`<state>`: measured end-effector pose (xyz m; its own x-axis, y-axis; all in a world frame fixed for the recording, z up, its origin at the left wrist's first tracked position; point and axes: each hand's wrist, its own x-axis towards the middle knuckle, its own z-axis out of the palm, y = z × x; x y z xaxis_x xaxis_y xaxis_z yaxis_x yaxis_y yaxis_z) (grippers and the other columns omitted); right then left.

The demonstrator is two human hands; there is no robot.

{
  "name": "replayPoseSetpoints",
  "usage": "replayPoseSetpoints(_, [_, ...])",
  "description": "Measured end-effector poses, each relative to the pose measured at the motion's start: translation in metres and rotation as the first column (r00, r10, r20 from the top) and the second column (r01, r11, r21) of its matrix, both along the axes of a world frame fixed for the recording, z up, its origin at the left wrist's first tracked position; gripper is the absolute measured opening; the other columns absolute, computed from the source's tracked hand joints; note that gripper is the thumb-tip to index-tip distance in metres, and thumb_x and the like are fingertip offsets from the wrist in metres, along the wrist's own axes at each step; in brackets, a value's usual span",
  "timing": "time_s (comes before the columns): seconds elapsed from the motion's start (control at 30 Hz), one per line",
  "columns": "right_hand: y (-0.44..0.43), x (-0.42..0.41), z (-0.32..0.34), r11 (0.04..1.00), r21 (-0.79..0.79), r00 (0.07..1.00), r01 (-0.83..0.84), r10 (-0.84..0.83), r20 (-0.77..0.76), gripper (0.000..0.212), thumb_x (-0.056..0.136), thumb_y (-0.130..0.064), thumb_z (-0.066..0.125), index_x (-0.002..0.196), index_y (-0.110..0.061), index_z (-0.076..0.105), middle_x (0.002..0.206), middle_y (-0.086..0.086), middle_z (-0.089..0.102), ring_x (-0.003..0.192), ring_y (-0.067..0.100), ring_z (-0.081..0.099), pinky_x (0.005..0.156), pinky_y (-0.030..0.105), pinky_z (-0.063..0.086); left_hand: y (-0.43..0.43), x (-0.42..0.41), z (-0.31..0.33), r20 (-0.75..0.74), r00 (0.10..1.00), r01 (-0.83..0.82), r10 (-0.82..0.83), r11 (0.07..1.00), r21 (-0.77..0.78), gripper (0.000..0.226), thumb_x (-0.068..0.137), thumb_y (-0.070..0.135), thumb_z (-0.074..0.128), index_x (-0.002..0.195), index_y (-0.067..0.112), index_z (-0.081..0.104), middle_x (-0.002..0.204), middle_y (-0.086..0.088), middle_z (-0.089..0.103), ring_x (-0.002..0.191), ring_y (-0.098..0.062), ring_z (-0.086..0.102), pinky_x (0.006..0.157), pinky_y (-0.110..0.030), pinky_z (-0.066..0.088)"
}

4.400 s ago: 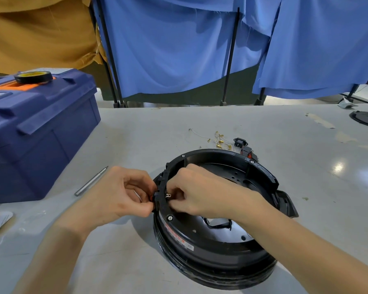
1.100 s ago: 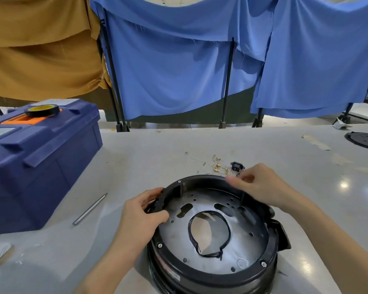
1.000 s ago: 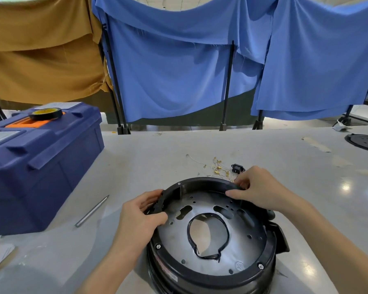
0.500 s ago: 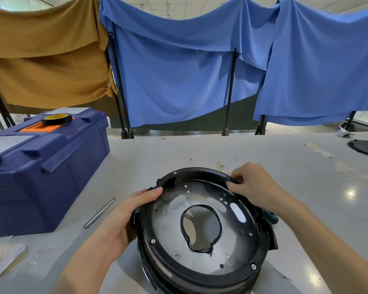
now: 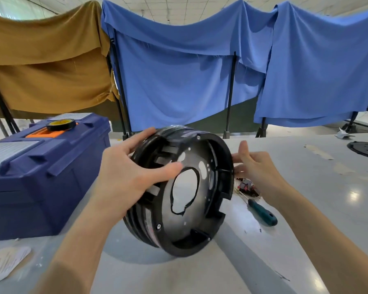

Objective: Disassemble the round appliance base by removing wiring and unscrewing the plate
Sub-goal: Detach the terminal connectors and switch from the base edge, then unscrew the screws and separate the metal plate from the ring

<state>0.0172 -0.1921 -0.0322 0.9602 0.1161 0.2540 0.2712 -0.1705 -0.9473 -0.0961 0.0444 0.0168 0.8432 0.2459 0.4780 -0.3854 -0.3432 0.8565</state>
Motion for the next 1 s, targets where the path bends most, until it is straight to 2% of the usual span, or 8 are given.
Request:
replayPoseSetpoints(0.13, [-0.002, 0.002, -0.006, 0.991, 0.132, 0.967, 0.024, 0.010, -0.254, 0.072, 0.085, -0.072, 0.024, 0.087, -0.017, 0.070, 0.085, -0.003, 0.077, 0.076, 0.017, 0.074, 0.063, 0.030, 0.060, -0.017, -0.005, -0.001, 0.149, 0.985, 0.024, -0.089, 0.919, 0.393, 0.097, 0.048, 0.037, 0.085, 0.138, 0.033, 0.048, 0.108, 0.024, 0.066, 0.101, 0.006, 0.061, 0.087, -0.007, 0.045])
replayPoseSetpoints(0.33, [-0.018, 0.008, -0.021, 0.949, 0.309, 0.772, -0.065, 0.244, -0.586, 0.101, 0.071, -0.089, 0.029, 0.117, -0.004, 0.058, 0.119, 0.013, 0.065, 0.111, 0.032, 0.059, 0.082, 0.050, 0.054, -0.044, -0.010, -0.031, 0.305, 0.932, -0.191, -0.196, 0.451, 0.872, 0.101, 0.049, 0.033, 0.078, 0.143, 0.016, 0.043, 0.102, 0.005, 0.065, 0.078, -0.017, 0.064, 0.061, -0.030, 0.054])
replayPoseSetpoints(0.47, [-0.016, 0.001, -0.026, 0.954, 0.294, 0.780, -0.061, 0.229, -0.582, 0.069, 0.079, -0.056, 0.061, 0.117, 0.001, 0.062, 0.119, 0.021, 0.066, 0.111, 0.035, 0.060, 0.105, 0.049, 0.042, -0.058, -0.009, -0.051, 0.312, 0.900, -0.208, -0.305, 0.329, 0.921, 0.085, 0.055, 0.024, 0.078, 0.134, 0.007, 0.054, 0.113, -0.003, 0.067, 0.101, -0.018, 0.065, 0.077, -0.030, 0.055])
replayPoseSetpoints(0.57, [-0.014, -0.004, -0.023, 0.960, 0.280, 0.804, 0.025, 0.147, -0.576, 0.017, 0.075, -0.017, 0.063, 0.078, -0.003, 0.053, 0.074, 0.015, 0.056, 0.062, 0.024, 0.053, 0.063, 0.034, 0.045, -0.068, -0.012, -0.067, 0.288, 0.893, -0.209, -0.346, 0.250, 0.946, 0.079, 0.059, 0.021, 0.077, 0.133, 0.004, 0.054, 0.110, -0.006, 0.068, 0.108, -0.020, 0.064, 0.084, -0.031, 0.055])
replayPoseSetpoints(0.73, [-0.016, 0.004, -0.034, 0.969, 0.206, 0.863, 0.136, -0.014, -0.505, 0.024, 0.076, 0.009, 0.054, 0.065, -0.008, 0.042, 0.064, 0.007, 0.034, 0.055, 0.023, 0.036, 0.052, 0.030, 0.033, -0.084, -0.023, -0.089, 0.143, 0.922, -0.125, -0.359, 0.072, 0.989, 0.091, 0.066, 0.066, 0.066, 0.132, 0.004, 0.053, 0.111, -0.001, 0.071, 0.115, -0.015, 0.063, 0.091, -0.027, 0.052])
replayPoseSetpoints(0.8, [-0.019, 0.006, -0.039, 0.978, 0.180, 0.875, 0.109, -0.008, -0.485, 0.032, 0.076, 0.011, 0.051, 0.055, -0.009, 0.039, 0.054, 0.004, 0.036, 0.043, 0.019, 0.038, 0.044, 0.022, 0.035, -0.090, -0.026, -0.091, 0.105, 0.933, -0.069, -0.344, 0.117, 0.991, 0.087, 0.072, 0.075, 0.048, 0.127, 0.009, 0.060, 0.110, 0.002, 0.072, 0.112, -0.011, 0.064, 0.092, -0.026, 0.052])
replayPoseSetpoints(0.9, [-0.024, 0.009, -0.046, 0.988, 0.136, 0.892, 0.068, 0.001, -0.451, 0.033, 0.078, 0.013, 0.050, 0.051, -0.006, 0.047, 0.050, 0.005, 0.045, 0.037, 0.017, 0.044, 0.039, 0.018, 0.039, -0.092, -0.027, -0.088, 0.035, 0.934, 0.096, -0.355, 0.346, 0.933, 0.071, 0.080, 0.065, 0.036, 0.118, 0.013, 0.068, 0.101, 0.006, 0.075, 0.100, -0.005, 0.067, 0.094, -0.025, 0.050])
replayPoseSetpoints(1.0, [-0.028, 0.014, -0.048, 0.999, 0.038, 0.884, 0.023, -0.003, -0.468, 0.012, 0.079, 0.007, 0.055, 0.078, 0.006, 0.067, 0.071, 0.012, 0.063, 0.055, 0.024, 0.059, 0.051, 0.025, 0.050, -0.079, -0.019, -0.067, -0.019, 0.977, 0.126, -0.211, 0.505, 0.854, 0.057, 0.089, 0.059, 0.032, 0.127, 0.027, 0.060, 0.113, 0.018, 0.067, 0.108, 0.004, 0.053, 0.104, -0.007, 0.020])
